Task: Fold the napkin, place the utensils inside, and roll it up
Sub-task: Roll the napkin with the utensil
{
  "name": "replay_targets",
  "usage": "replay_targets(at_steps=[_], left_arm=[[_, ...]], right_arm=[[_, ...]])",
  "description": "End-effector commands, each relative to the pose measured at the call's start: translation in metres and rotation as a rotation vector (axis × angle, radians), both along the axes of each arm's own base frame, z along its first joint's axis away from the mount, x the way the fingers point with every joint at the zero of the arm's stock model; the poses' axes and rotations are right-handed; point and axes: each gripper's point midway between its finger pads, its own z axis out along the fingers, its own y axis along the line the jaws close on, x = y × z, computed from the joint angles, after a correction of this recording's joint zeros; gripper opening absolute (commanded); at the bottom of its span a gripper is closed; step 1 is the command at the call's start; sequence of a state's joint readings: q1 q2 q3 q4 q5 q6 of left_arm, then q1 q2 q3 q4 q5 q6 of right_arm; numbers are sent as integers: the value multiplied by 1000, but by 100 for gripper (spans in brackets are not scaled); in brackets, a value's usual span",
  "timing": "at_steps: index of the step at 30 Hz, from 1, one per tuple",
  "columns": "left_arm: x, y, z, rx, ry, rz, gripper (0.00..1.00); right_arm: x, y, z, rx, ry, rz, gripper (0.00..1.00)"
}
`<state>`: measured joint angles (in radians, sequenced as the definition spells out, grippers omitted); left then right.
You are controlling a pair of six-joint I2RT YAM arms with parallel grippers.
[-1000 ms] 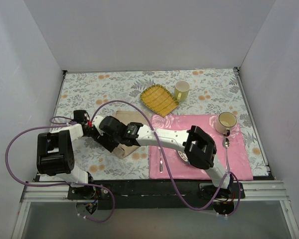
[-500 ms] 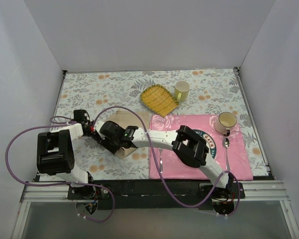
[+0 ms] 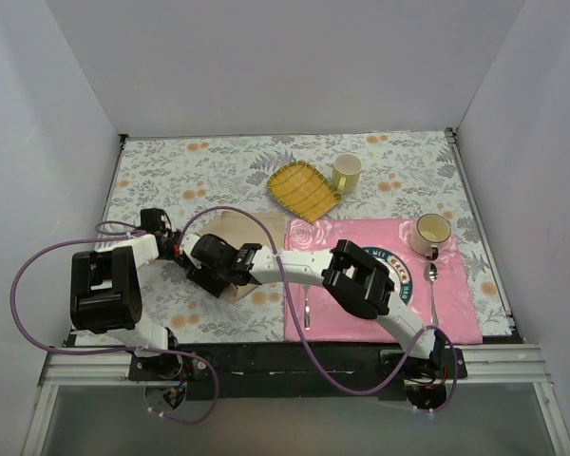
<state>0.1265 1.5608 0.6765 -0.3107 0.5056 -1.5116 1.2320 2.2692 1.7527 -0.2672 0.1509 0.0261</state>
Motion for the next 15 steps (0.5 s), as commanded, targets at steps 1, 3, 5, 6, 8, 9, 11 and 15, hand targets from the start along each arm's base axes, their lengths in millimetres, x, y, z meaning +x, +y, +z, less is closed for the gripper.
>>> replay_targets(at_steps=[1, 3, 5, 6, 8, 9, 11, 15], left_arm=[[-28, 29, -36, 172, 158, 50, 0], [-26, 29, -34, 171, 152, 42, 0], [-23, 28, -31, 164, 145, 38, 0], [-22, 27, -29, 160, 141, 36, 0], [-19, 25, -25, 144, 135, 32, 0], [-18, 25, -25, 142, 134, 31, 0], [-17, 25, -24, 139, 133, 29, 0], [-17, 24, -25, 137, 138, 27, 0]], right_arm=[[-3, -13, -32, -65, 17, -12, 69], [-4, -19, -44, -94, 7, -21, 72], [-6, -29, -61, -137, -1, -34, 73], [-4, -37, -68, -173, -16, -69, 72], [-3, -50, -85, -240, -39, -109, 70], [0, -55, -89, -263, -60, -135, 67], [-5, -68, -105, -309, -47, -169, 60], [-10, -82, -125, -357, -30, -202, 48]])
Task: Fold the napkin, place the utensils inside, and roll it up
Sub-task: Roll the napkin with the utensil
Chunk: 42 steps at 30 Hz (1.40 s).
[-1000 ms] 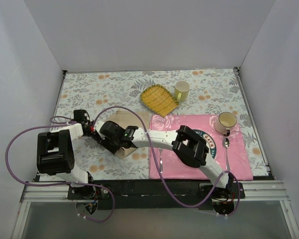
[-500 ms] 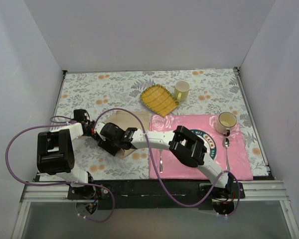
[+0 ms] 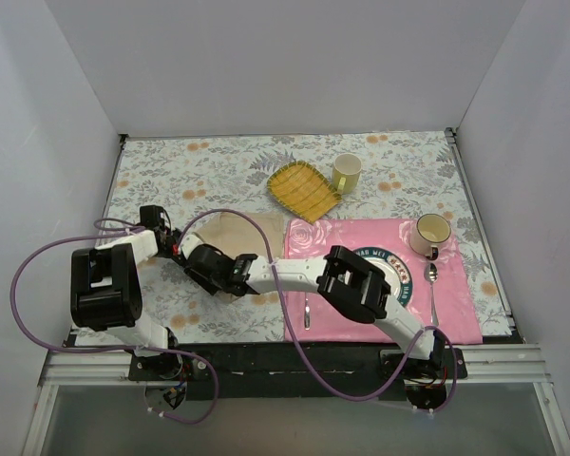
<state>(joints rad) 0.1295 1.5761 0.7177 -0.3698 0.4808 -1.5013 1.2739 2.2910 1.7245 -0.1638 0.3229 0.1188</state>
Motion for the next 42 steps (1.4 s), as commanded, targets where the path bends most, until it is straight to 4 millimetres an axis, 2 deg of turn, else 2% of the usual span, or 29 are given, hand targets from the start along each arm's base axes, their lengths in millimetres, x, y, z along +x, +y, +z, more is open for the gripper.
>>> replay_targets(at_steps=[1, 2, 6, 9, 11, 12, 15, 17, 19, 21, 22, 23, 27, 28, 29, 31, 34, 42], left_arm=[[-19, 19, -27, 113, 110, 22, 0], [-18, 20, -27, 115, 107, 18, 0], [-4, 23, -14, 139, 38, -16, 0], [17, 32, 14, 204, -89, -34, 0], [30, 40, 34, 252, -154, -35, 0], [35, 42, 46, 274, -193, -32, 6], [44, 51, 71, 326, -263, -7, 22], [45, 55, 80, 350, -283, 6, 32], [41, 58, 89, 368, -300, 25, 42], [30, 64, 84, 395, -260, 68, 49], [26, 68, 87, 412, -255, 96, 51], [17, 73, 82, 436, -214, 118, 54], [-17, 82, 63, 480, -79, 172, 55], [-26, 81, 55, 471, -33, 197, 55], [-37, 78, 48, 457, 14, 195, 56], [-51, 73, 34, 432, 81, 211, 56], [-53, 58, 26, 351, 107, 176, 56], [-48, 42, 9, 251, 167, 175, 56]], right_arm=[[-17, -95, -125, -407, 90, -84, 44], [-19, -98, -131, -416, 99, -94, 42], [-33, -88, -135, -371, 182, -50, 19], [-42, -70, -123, -271, 272, -29, 2], [-43, -56, -109, -181, 331, -15, 1], [-52, -45, -102, -120, 406, 1, 1], [-59, -27, -83, -13, 528, 22, 1], [-56, -19, -73, 43, 575, 18, 1], [-61, -7, -59, 135, 678, 28, 1], [-62, -10, -57, 189, 769, 30, 1], [-59, -1, -48, 258, 805, 16, 1], [-57, -7, -52, 270, 840, -2, 1], [-58, -7, -43, 382, 981, -33, 1], [-54, -8, -43, 410, 1007, -45, 1], [-51, -3, -34, 467, 1042, -58, 1], [-54, -6, -35, 482, 1080, -66, 1], [-51, -4, -34, 492, 1079, -74, 1], [-49, -3, -34, 499, 1087, -84, 1]])
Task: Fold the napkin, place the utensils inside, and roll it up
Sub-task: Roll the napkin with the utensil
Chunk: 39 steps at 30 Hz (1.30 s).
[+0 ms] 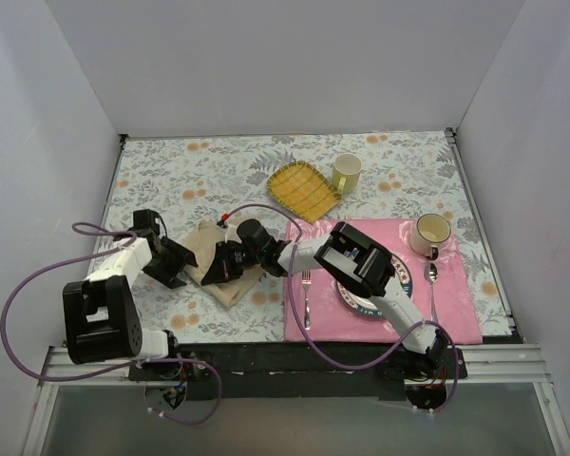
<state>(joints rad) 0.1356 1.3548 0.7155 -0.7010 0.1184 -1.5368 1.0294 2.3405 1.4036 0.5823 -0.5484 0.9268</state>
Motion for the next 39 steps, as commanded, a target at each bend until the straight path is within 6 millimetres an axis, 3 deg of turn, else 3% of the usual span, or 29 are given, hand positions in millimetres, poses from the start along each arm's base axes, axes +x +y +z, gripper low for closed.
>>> replay_targets(at_steps=[1, 4, 5, 7, 8, 12, 14, 15, 16, 17, 20, 21, 26, 28, 30, 31, 39], left_arm=[[3, -10, -5, -68, 13, 27, 56], [-2, -11, -16, -72, 63, 36, 50], [-1, -9, -19, -58, 68, 38, 41], [3, 0, -24, -8, 68, 41, 34], [5, 4, -27, 12, 65, 32, 20], [7, 10, -41, 44, 97, -47, 0], [1, 8, -47, 32, 133, -71, 0], [-3, 5, -51, 17, 152, -82, 0], [-4, 2, -50, 2, 151, -88, 0], [-7, 0, -50, -8, 152, -94, 0], [-4, 1, -42, -2, 133, -101, 0], [-3, 2, -40, 4, 128, -108, 0], [-2, 3, -34, 7, 142, -129, 0], [-2, 2, -34, -1, 148, -133, 0], [-3, 1, -34, -10, 150, -135, 0], [-3, 0, -34, -9, 152, -139, 0], [-6, -2, -37, -21, 168, -163, 0]], right_arm=[[-25, -17, -43, -131, 124, 28, 1], [-24, -17, -39, -126, 121, 17, 1], [-22, -16, -37, -122, 119, 14, 1], [-22, -15, -33, -117, 108, 14, 1], [-22, -17, -33, -126, 100, 19, 1], [-21, -20, -26, -146, 31, 33, 1], [-23, -20, -17, -164, -26, 57, 5], [-24, -29, -27, -227, -81, 90, 10], [-23, -21, -12, -215, -134, 109, 13], [-22, -21, -11, -231, -183, 131, 16], [-20, -25, -1, -289, -348, 196, 35], [-15, -26, -1, -317, -405, 190, 45], [-8, -30, 4, -450, -734, 277, 68], [-14, -27, 4, -485, -826, 301, 72], [-4, -31, 4, -553, -956, 298, 74], [-11, -30, 2, -566, -996, 316, 74], [11, -48, -15, -812, -1276, 286, 68]])
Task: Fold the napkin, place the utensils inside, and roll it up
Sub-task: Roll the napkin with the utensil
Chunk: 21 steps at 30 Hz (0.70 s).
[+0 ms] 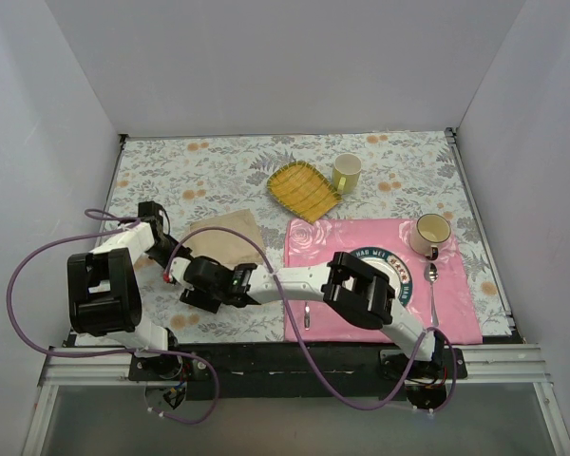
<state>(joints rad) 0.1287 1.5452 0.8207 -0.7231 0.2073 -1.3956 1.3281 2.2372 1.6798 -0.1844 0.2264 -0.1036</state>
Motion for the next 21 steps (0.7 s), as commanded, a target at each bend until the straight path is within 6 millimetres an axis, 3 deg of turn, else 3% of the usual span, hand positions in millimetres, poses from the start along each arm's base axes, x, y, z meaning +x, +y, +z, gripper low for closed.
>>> replay_targets(at_steps=[1, 3, 5, 7, 8, 10, 12, 16, 17, 21], left_arm=[[-16, 9, -24, 49, 81, -9, 0], [-16, 9, -24, 46, 80, -17, 0], [-15, 10, -24, 51, 77, -22, 0], [-14, 11, -23, 60, 66, -39, 0], [-12, 12, -22, 63, 56, -42, 0], [-9, 13, -20, 68, 39, -53, 0], [-5, 13, -18, 65, 14, -75, 0], [15, 9, -4, 53, -109, -129, 1], [21, 10, 5, 58, -160, -130, 14], [36, 15, 28, 101, -281, -129, 41]], right_arm=[[26, -35, -18, -202, -204, -38, 65], [25, -32, -20, -194, -202, -24, 58], [22, -29, -24, -188, -167, -8, 41], [22, -28, -28, -170, -105, -18, 33], [15, -26, -32, -160, -54, 1, 25], [11, -28, -35, -141, 9, -11, 18], [0, -25, -36, -114, 108, 4, 2], [-18, -19, -32, -22, 381, -53, 1], [-31, -12, -27, 20, 485, -63, 1], [-43, -3, -19, 114, 725, -139, 1]])
